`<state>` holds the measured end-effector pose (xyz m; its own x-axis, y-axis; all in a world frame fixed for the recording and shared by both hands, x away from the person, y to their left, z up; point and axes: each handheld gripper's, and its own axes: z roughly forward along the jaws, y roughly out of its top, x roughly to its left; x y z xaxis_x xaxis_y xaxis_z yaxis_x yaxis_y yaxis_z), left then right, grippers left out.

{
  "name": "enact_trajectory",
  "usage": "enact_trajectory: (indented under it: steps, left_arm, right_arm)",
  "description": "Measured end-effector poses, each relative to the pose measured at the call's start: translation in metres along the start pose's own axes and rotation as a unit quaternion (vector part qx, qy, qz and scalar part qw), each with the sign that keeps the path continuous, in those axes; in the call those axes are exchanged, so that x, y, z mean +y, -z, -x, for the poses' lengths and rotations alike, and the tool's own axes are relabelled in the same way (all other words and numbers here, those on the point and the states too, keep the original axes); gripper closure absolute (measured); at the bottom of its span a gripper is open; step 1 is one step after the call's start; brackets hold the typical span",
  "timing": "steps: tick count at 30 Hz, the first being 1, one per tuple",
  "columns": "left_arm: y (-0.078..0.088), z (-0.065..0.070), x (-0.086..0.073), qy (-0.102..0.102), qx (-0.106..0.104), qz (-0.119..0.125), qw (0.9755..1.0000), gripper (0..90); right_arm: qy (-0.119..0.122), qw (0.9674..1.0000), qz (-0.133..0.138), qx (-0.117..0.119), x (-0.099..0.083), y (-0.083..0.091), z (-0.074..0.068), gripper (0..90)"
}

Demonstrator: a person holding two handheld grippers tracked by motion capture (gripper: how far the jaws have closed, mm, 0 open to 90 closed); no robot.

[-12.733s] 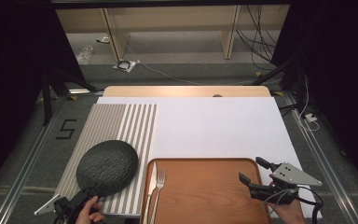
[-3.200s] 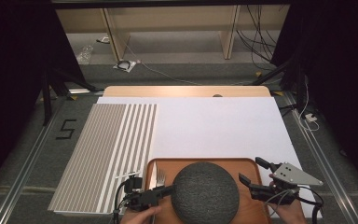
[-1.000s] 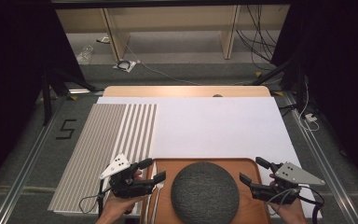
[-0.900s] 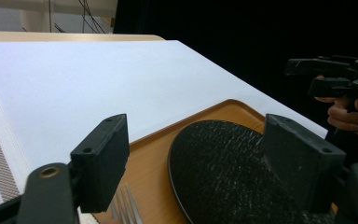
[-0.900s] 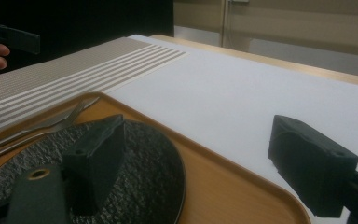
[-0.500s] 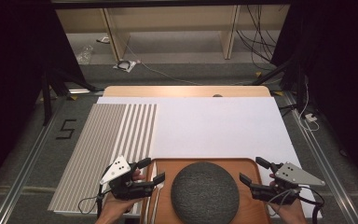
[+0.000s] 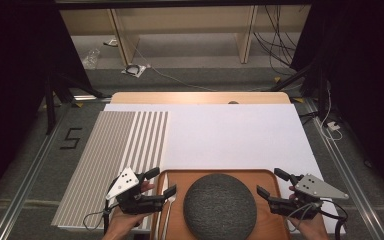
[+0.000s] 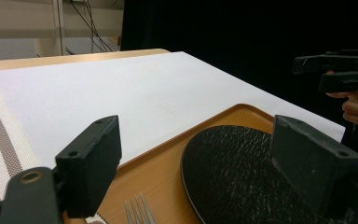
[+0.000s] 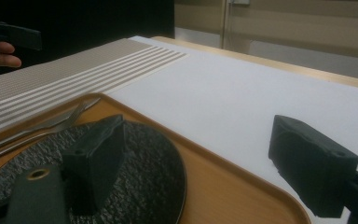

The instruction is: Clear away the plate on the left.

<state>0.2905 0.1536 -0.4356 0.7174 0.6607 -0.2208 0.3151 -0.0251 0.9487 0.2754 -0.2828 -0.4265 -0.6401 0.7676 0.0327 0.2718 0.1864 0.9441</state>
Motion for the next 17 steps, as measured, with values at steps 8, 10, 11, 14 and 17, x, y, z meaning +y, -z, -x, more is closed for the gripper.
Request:
enact_trajectory:
  steps: [8,10,11,14,17]
  left_arm:
    - [0.0,-0.0002,-0.0001,0.002,0.002,-0.003,1.0,16.1]
    - [0.0001,-0.0005,-0.0001,0.003,0.004,-0.003,1.0,16.1]
    - [0.0001,-0.0005,-0.0001,0.003,0.005,-0.003,1.0,16.0]
    - [0.0001,-0.0004,-0.0001,0.002,0.004,-0.003,1.0,16.0]
    - [-0.0002,-0.0001,-0.0003,0.0,0.004,-0.004,1.0,16.1]
  right_arm:
    - [-0.002,1.0,0.002,0.0,0.0,0.0,0.0,19.9]
    - [-0.002,1.0,0.001,0.0,0.0,0.0,-0.0001,19.9]
    - [-0.001,1.0,0.001,0.0,0.0,0.0,-0.0001,19.8]
    - [-0.001,1.0,0.001,0.0,-0.0001,0.0,0.0,19.9]
    - [-0.001,1.0,0.001,-0.001,-0.0001,0.0001,0.0001,19.8]
